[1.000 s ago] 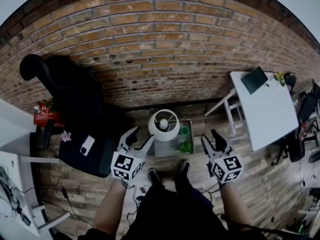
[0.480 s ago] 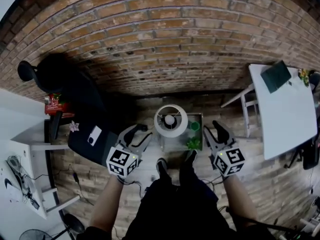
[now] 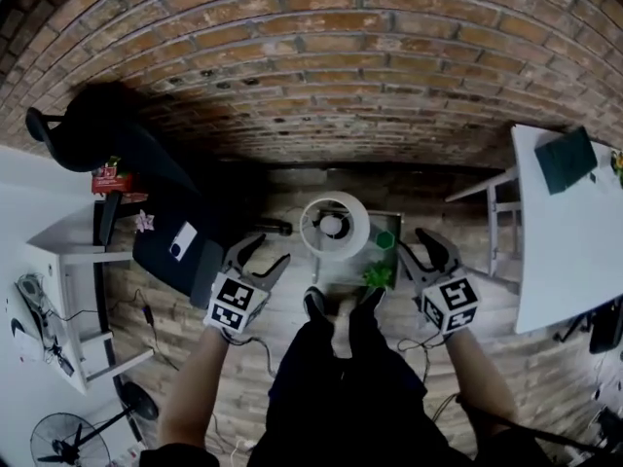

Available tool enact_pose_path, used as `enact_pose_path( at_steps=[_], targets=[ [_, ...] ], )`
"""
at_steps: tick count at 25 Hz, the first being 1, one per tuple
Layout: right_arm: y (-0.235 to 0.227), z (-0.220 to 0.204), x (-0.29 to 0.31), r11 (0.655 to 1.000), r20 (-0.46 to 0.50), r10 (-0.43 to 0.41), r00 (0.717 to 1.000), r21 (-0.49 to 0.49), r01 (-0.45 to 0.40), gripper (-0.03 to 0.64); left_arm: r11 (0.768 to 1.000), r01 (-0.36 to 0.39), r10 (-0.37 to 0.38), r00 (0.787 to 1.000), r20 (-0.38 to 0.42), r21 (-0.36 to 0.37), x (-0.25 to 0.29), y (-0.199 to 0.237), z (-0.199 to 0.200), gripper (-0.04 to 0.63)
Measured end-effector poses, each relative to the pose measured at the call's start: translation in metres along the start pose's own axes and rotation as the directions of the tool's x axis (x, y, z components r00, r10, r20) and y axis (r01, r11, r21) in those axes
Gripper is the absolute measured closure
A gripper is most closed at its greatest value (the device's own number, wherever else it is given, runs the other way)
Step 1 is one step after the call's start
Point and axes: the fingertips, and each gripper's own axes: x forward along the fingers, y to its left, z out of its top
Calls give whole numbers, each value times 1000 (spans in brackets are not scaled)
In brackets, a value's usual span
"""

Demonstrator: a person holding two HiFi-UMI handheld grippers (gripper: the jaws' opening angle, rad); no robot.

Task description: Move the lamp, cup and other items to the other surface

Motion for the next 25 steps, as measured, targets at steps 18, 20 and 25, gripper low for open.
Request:
enact_pose_path(
  at_steps=[18,20,25],
  targets=[
    [-3,-117,102,984,-271,27,962,-164,-74,402,920,314,-229,916,-329,234,136,46,-157,326],
    [-3,-133,113,977,-292,43,956,-186,-100,396,903,351,-253,901,-352,249,148,46,-168,325],
    [-2,-178,135,936,-368,108,924,-275,-219,376,864,415,-285,870,-402,286,174,43,-197,313]
  ],
)
